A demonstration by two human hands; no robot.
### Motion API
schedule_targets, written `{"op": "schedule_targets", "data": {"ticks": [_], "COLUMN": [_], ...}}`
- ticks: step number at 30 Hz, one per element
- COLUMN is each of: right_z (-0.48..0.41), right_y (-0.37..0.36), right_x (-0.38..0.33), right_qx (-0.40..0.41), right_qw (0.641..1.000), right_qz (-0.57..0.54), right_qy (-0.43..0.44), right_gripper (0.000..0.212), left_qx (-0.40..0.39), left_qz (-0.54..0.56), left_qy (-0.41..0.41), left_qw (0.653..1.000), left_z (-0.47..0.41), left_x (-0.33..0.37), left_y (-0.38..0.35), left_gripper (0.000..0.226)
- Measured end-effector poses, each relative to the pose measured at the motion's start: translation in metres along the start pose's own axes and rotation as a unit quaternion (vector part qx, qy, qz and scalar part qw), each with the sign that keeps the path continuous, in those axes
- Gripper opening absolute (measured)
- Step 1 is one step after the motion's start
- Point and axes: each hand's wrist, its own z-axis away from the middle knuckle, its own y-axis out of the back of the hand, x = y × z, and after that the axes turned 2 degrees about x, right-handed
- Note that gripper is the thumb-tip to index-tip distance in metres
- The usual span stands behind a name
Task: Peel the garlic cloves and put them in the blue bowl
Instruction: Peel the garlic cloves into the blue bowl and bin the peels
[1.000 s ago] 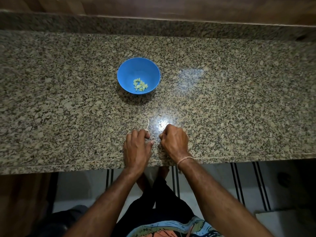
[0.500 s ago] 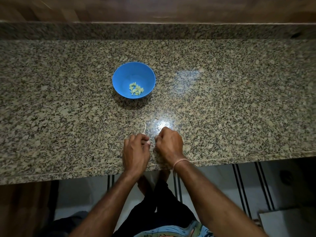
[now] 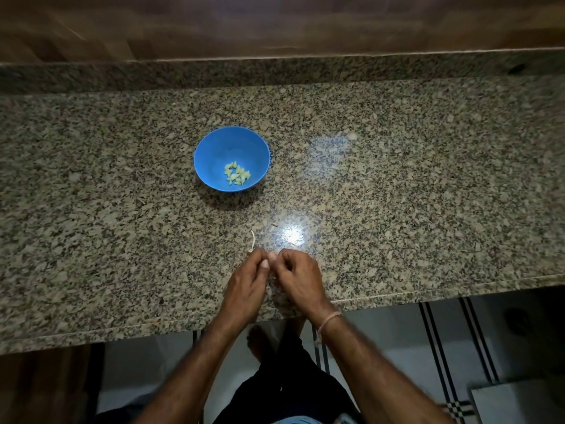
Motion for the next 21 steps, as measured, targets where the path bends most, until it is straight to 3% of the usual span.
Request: {"op": "schedule_targets", "data": {"ticks": [3, 8, 10, 12, 13, 14, 16, 18, 21], "right_z": [0.001, -0.002, -0.007, -0.011, -0.011, -0.012, -0.009, -0.008, -0.012], "right_y": [-0.003, -0.001, 0.000, 0.000, 0.001, 0.001, 0.000, -0.001, -0.003], "right_x": [0.000, -0.002, -0.008, -0.014, -0.015, -0.015, -0.010, -0.001, 0.009], "right_qx": [0.015, 0.035, -0.005, -0.071, -0.085, -0.083, -0.040, -0.004, 0.027], "right_qw": [1.000, 0.995, 0.998, 0.963, 0.951, 0.957, 0.993, 0.999, 0.986], "right_qz": [-0.008, 0.061, -0.035, -0.180, -0.208, -0.195, -0.084, -0.002, 0.095], "right_qy": [0.003, 0.073, -0.044, -0.189, -0.213, -0.197, -0.069, 0.049, 0.133], "right_gripper": [0.040, 0.039, 0.040, 0.040, 0.040, 0.040, 0.036, 0.031, 0.032], "left_qx": [-0.011, -0.039, -0.006, 0.036, 0.046, 0.043, 0.002, -0.053, -0.098], "left_qz": [-0.020, 0.045, -0.004, -0.084, -0.098, -0.088, 0.038, 0.181, 0.289], "left_qy": [0.001, 0.099, 0.046, -0.018, -0.022, -0.009, 0.091, 0.195, 0.277], "left_qw": [1.000, 0.993, 0.999, 0.996, 0.994, 0.995, 0.995, 0.962, 0.911], "left_z": [-0.003, -0.011, -0.010, -0.008, -0.007, -0.007, -0.012, -0.017, -0.016], "left_x": [0.003, -0.001, 0.005, 0.011, 0.013, 0.012, 0.016, 0.020, 0.026], "left_y": [0.003, 0.002, 0.002, 0.003, 0.002, 0.001, 0.002, 0.006, 0.011], "left_gripper": [0.030, 0.040, 0.027, 0.019, 0.019, 0.020, 0.032, 0.036, 0.031]}}
